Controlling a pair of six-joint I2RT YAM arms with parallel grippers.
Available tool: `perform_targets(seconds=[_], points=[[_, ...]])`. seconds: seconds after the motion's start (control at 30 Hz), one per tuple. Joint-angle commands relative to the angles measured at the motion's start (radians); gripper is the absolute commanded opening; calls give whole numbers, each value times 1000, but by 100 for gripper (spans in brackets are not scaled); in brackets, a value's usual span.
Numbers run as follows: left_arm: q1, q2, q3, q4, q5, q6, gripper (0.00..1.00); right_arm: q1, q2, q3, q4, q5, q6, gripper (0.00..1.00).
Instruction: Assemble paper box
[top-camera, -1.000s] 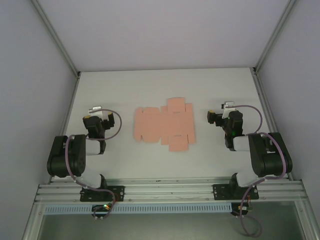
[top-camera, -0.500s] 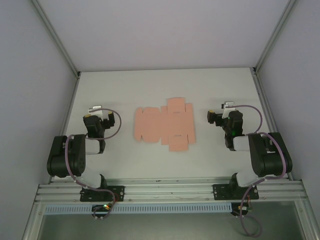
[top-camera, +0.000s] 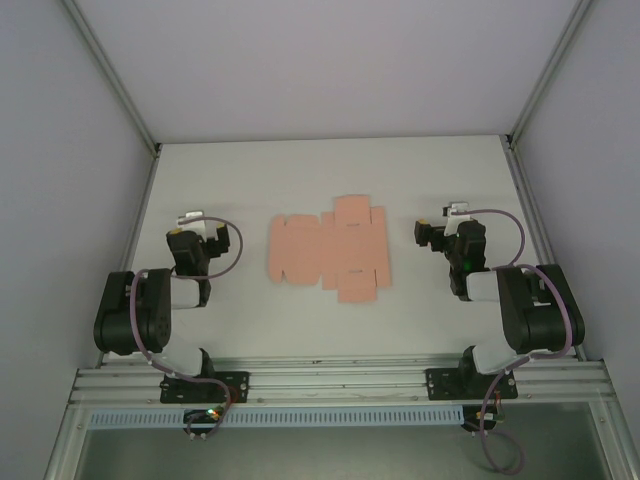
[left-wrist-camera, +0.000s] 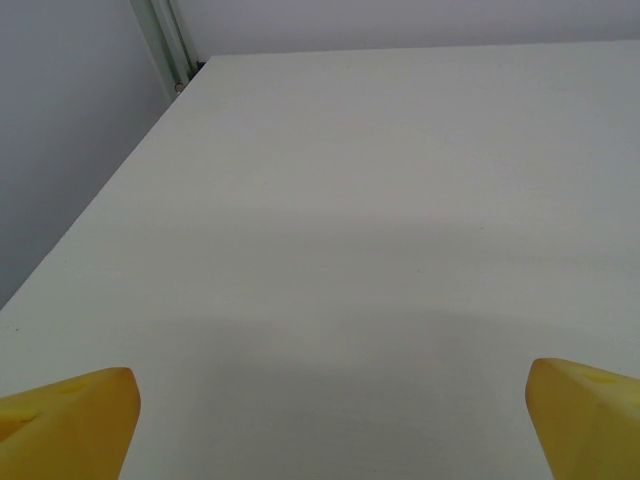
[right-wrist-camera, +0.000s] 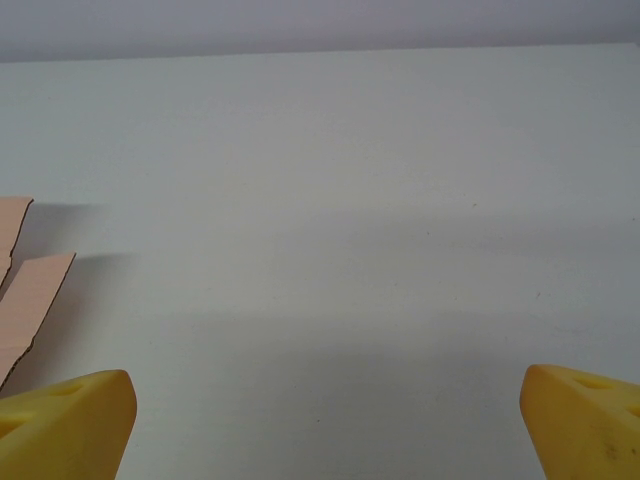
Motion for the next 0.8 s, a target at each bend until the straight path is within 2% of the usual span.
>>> perform_targets(seconds=[0.0,0.1,0.2,0.27,0.37,0.43,0.5,0.6,0.67,0.77], points=[[2,-62,41,-95,3,16,100,3,-53,21,-24,3,4,100],[2,-194,59,-247,-2,8,100,7,-194,66,-225,6,4,100],[-1,-293,160,-532,-9,-97,100,34,-286,137,-434,7,47,100],[-19,-326,219,-683,27,-150,100,96,-327,200,-592,31,55,100],[-94,-356,278,-856,26,-212,100,203,-341,294,-796,70,101,98],[-137,-350,305,-932,106,-259,100,260,-333,345,-905,31,165,95],[-175,-329,317,-968,175,-308,100,297,-312,363,-937,4,279,89],[-237,-277,325,-976,229,-357,100,322,-244,370,-898,-137,375,68],[-262,-230,343,-996,265,-379,100,334,-173,384,-866,-175,407,59],[-270,-170,353,-971,344,-411,100,349,-37,450,-881,-221,427,54]])
